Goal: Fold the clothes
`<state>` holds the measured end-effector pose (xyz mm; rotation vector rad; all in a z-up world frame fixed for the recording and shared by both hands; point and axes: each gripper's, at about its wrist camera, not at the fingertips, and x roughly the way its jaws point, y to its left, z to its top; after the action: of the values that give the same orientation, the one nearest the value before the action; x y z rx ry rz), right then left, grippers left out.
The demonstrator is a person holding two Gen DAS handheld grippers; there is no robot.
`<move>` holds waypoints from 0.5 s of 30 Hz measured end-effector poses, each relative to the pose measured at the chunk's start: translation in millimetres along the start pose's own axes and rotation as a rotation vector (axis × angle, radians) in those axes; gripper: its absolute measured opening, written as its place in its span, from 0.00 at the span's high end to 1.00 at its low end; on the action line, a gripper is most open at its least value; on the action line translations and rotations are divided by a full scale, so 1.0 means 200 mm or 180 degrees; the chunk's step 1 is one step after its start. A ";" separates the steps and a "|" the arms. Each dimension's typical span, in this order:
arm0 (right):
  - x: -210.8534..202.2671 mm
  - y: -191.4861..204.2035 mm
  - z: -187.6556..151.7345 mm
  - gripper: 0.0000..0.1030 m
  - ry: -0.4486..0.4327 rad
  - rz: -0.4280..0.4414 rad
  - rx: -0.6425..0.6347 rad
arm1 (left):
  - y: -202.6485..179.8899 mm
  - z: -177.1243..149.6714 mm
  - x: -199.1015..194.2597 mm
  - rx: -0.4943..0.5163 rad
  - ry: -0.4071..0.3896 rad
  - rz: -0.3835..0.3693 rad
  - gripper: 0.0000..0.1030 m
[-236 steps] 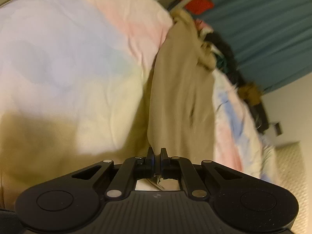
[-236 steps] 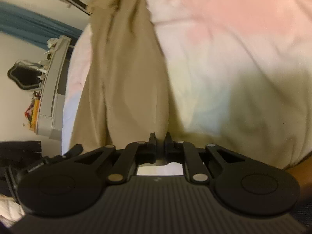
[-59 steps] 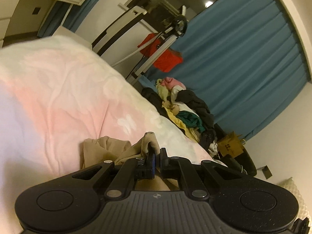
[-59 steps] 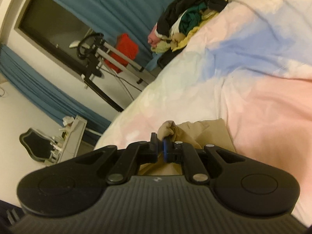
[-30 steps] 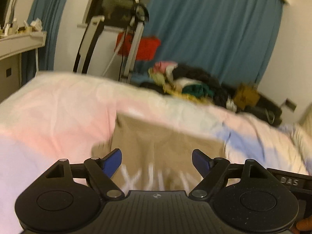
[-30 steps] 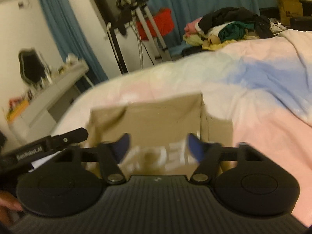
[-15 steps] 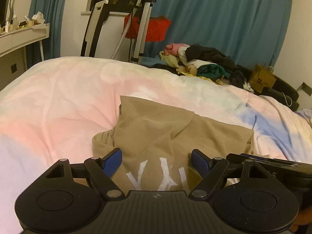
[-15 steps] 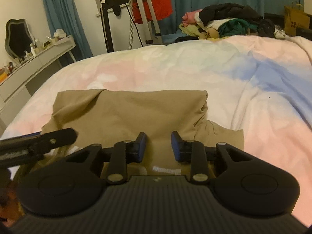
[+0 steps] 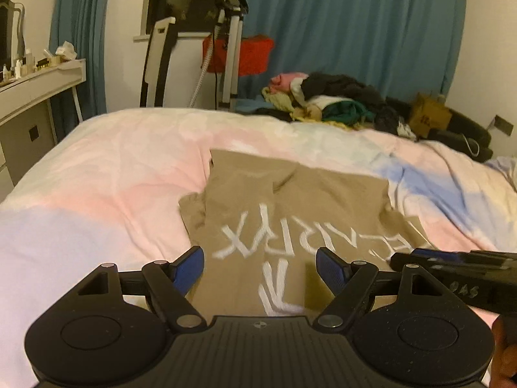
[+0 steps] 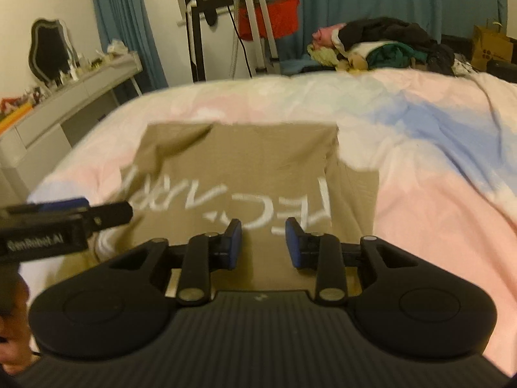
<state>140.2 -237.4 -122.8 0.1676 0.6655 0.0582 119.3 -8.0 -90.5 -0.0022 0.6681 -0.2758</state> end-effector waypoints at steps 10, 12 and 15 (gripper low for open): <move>-0.19 -0.02 -0.06 0.66 -0.0004 0.0104 0.0505 | 0.12 -0.11 -0.22 -0.0811 0.0108 -0.0478 0.26; -0.24 -0.03 -0.07 0.51 -0.0018 0.0285 0.0689 | 0.17 -0.13 -0.24 -0.1108 0.0148 -0.0647 0.25; -0.27 -0.08 -0.10 0.11 -0.0033 0.0700 0.1192 | 0.24 -0.16 -0.19 -0.1547 0.0293 -0.0885 0.25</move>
<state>86.1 -256.1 -108.9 0.6012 0.6410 0.1439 83.1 50.4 -97.4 -0.5533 0.8142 -0.3760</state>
